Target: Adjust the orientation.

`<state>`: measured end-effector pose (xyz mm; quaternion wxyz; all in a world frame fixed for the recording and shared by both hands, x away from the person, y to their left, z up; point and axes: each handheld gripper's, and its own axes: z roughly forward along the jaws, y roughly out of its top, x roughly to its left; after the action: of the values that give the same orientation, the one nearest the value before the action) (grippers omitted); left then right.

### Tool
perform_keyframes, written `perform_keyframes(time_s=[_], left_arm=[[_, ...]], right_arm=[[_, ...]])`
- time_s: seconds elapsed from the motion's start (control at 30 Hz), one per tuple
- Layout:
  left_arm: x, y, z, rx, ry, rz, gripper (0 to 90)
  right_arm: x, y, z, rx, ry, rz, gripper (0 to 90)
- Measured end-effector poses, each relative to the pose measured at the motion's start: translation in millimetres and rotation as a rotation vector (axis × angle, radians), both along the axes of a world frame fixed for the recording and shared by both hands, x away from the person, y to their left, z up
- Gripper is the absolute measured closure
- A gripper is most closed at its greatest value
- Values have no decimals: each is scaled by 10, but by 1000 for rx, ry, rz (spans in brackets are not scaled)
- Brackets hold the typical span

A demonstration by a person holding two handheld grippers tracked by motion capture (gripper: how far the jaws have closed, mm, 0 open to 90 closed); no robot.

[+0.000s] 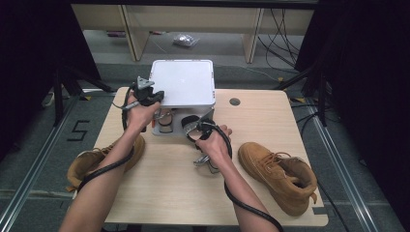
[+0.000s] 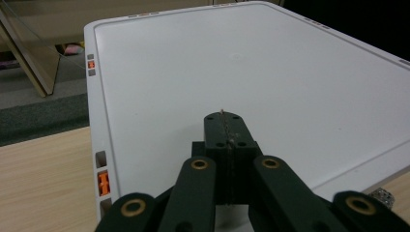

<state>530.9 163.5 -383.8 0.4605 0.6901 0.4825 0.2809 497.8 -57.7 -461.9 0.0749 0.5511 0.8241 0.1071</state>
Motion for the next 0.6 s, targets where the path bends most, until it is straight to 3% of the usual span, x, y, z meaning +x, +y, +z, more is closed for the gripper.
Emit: perform_keyframes(time_s=[0.1, 0.23, 0.3, 0.33, 0.4, 0.47, 0.5, 0.6], left_arm=[[-1, 0, -1, 1, -1, 0, 893], [1, 2, 0, 0, 0, -1, 893], [1, 3, 0, 0, 0, -1, 893], [1, 3, 0, 0, 0, -1, 893], [0, 2, 0, 1, 0, -2, 894], [1, 1, 1, 2, 0, -2, 893], [2, 1, 2, 3, 0, -2, 893], [2, 0, 2, 5, 0, -2, 893]], right_arm=[[23, 27, -5, 5, 6, -11, 432], [56, 52, -36, -15, -28, -17, 432], [55, 81, -26, -17, -4, -43, 432], [77, 60, -56, 15, -11, -13, 432], [71, 87, -44, 25, 13, -56, 431], [89, 81, -60, 21, -1, -35, 431], [76, 111, -50, -14, -8, -73, 430], [91, 126, -47, -9, -2, -72, 429]])
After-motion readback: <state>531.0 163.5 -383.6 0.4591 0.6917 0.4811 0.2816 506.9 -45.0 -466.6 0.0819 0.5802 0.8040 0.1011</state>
